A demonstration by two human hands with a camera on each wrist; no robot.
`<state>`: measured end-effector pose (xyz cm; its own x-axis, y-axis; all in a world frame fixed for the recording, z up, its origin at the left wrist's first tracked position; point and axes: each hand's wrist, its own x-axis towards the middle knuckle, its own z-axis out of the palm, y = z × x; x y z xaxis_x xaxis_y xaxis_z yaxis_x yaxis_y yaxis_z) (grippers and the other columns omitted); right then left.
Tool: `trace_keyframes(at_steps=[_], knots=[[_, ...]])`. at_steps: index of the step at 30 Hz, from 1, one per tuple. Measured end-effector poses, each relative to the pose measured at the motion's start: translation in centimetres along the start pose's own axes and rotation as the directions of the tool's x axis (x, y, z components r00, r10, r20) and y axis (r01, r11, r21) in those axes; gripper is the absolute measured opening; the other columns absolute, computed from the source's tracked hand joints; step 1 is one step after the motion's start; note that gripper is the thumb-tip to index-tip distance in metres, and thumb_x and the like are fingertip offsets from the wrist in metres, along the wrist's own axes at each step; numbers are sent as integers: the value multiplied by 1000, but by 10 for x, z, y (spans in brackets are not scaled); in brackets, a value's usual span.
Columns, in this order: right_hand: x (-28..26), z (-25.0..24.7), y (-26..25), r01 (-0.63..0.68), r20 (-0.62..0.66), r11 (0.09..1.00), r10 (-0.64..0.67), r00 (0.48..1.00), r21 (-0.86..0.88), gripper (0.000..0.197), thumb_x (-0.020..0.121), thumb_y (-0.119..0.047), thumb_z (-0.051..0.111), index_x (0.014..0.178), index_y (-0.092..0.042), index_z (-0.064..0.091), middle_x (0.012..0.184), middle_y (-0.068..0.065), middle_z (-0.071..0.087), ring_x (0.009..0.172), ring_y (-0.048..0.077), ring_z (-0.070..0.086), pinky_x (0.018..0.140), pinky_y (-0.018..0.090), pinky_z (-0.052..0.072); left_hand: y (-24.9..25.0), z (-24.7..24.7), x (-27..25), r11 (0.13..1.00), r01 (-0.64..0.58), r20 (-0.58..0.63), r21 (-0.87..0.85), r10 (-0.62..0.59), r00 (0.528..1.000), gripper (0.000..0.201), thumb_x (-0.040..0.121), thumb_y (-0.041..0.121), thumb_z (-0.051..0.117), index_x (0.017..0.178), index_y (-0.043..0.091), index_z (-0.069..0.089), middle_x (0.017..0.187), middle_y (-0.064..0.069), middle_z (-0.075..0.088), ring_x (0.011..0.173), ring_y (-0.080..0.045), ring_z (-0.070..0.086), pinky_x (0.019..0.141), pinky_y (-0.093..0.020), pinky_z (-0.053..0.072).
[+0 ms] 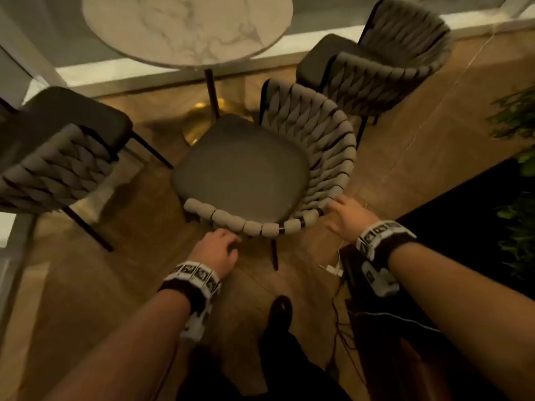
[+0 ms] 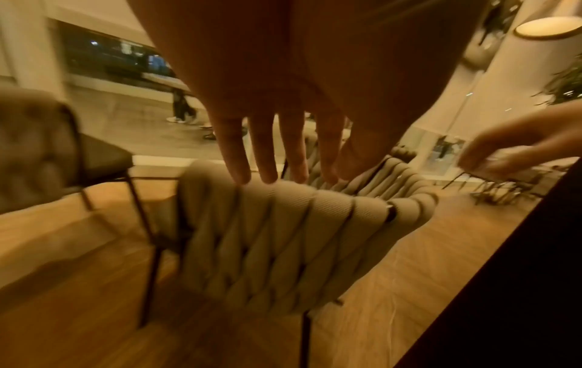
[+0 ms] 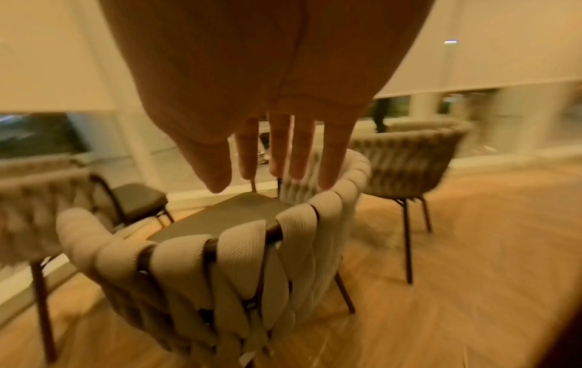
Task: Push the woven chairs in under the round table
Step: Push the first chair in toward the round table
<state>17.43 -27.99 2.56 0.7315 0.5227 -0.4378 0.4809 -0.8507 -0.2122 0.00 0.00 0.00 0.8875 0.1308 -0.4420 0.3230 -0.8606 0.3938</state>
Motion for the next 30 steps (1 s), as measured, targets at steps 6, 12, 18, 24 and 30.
trace_keyframes(at_steps=[6, 12, 18, 24, 30], knots=[[58, 7, 13, 75, 179, 964, -28, 983, -256, 68, 87, -45, 58, 145, -37, 23, 156, 1, 18, 144, 29, 10, 112, 51, 30, 49, 18, 65, 985, -108, -28, 137, 113, 993, 52, 89, 44, 50, 138, 31, 40, 148, 5, 41, 141, -21, 31, 117, -45, 22], [66, 42, 21, 39, 117, 948, -2, 993, -316, 53, 90, -50, 51, 140, -39, 35, 154, 2, 22, 144, 32, 4, 114, 53, 21, 53, 39, 93, 976, -6, 193, 219, -37, 980, 60, 90, 54, 46, 144, 37, 27, 144, 1, 47, 139, -31, 32, 116, -62, 7], [75, 31, 15, 122, 138, 909, -72, 988, -399, 54, 84, -53, 57, 135, -39, 45, 132, 8, 45, 131, 32, 30, 114, 46, 22, 62, 34, 92, 978, 68, 174, 197, -103, 979, 39, 92, 41, 50, 130, 37, 45, 133, -2, 53, 132, -36, 37, 109, -73, -2], [69, 29, -13, 272, 383, 875, -109, 917, -402, 59, 83, -57, 55, 138, -41, 41, 126, 6, 41, 121, 29, 38, 109, 43, 27, 44, 37, 63, 971, 39, 163, 235, -79, 983, 43, 92, 34, 50, 134, 38, 39, 136, -3, 48, 131, -36, 38, 109, -72, -3], [65, 42, -22, 421, 573, 843, -172, 801, -334, 85, 65, -86, 41, 140, -46, 32, 138, 0, 43, 124, 27, 39, 108, 46, 31, 10, 44, 29, 959, -34, 210, 281, -27, 977, 50, 90, 34, 55, 136, 36, 37, 140, -4, 45, 134, -34, 35, 110, -71, -7]])
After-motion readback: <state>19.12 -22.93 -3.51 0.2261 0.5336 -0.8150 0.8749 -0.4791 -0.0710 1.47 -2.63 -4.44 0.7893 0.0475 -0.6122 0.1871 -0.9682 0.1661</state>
